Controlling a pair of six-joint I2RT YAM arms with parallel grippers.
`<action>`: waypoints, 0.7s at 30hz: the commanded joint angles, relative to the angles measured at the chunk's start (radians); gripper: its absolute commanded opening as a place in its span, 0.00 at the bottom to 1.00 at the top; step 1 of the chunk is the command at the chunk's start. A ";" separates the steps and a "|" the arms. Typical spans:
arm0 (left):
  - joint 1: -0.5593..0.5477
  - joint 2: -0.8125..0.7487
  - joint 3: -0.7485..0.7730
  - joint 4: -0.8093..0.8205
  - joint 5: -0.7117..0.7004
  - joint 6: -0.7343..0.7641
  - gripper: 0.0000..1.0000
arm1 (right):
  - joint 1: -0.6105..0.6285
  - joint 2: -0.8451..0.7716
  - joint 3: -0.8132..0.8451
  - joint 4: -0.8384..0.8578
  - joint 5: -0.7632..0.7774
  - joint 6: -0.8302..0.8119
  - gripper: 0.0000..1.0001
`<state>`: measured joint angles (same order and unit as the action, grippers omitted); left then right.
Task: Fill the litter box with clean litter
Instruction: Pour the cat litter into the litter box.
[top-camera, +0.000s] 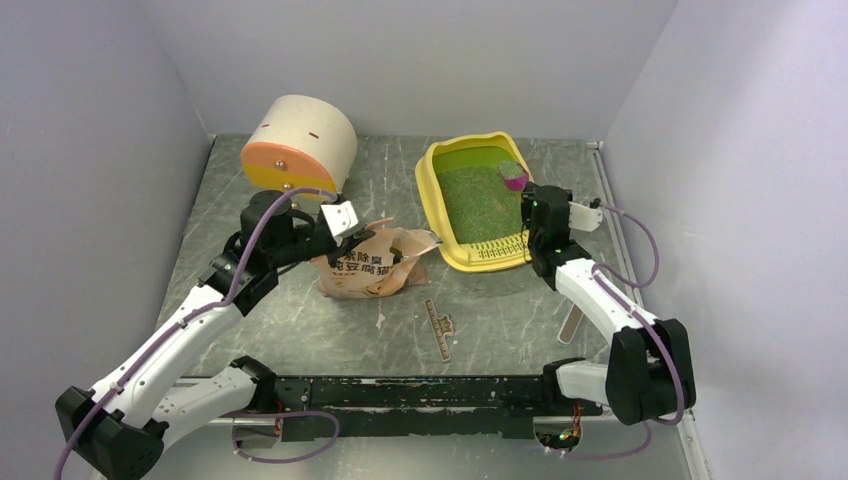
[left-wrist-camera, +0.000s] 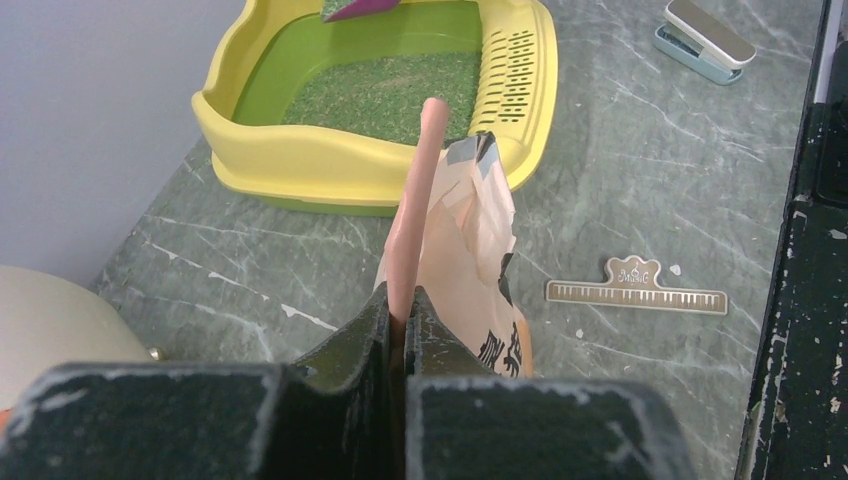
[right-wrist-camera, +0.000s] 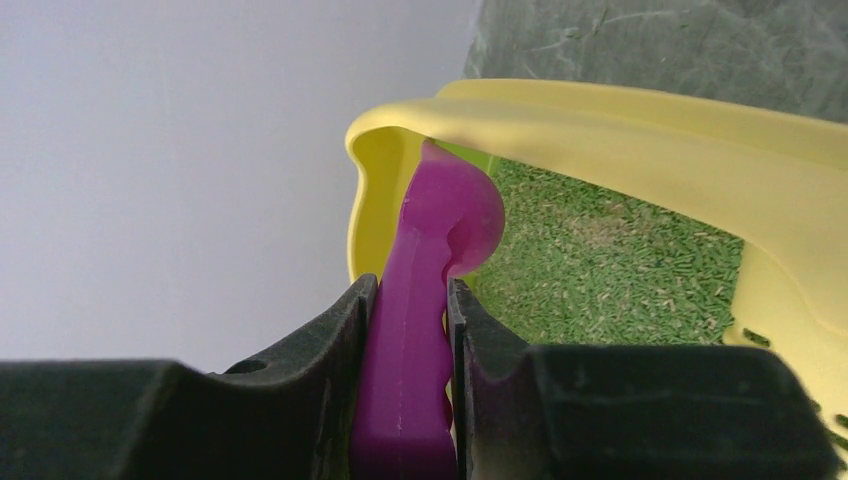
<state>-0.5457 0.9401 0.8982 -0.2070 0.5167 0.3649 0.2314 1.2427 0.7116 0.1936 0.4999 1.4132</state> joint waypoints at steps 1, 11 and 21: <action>0.003 -0.026 -0.001 0.018 0.021 -0.014 0.05 | 0.007 0.030 0.065 -0.002 0.068 -0.048 0.00; 0.003 -0.082 -0.007 -0.015 0.000 -0.010 0.05 | 0.008 0.183 0.270 -0.086 0.051 -0.141 0.00; 0.004 -0.099 -0.015 -0.018 0.006 -0.013 0.05 | 0.007 0.103 0.207 -0.109 0.061 -0.142 0.00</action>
<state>-0.5457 0.8600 0.8799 -0.2596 0.5167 0.3614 0.2356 1.4139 0.9466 0.0864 0.5072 1.2789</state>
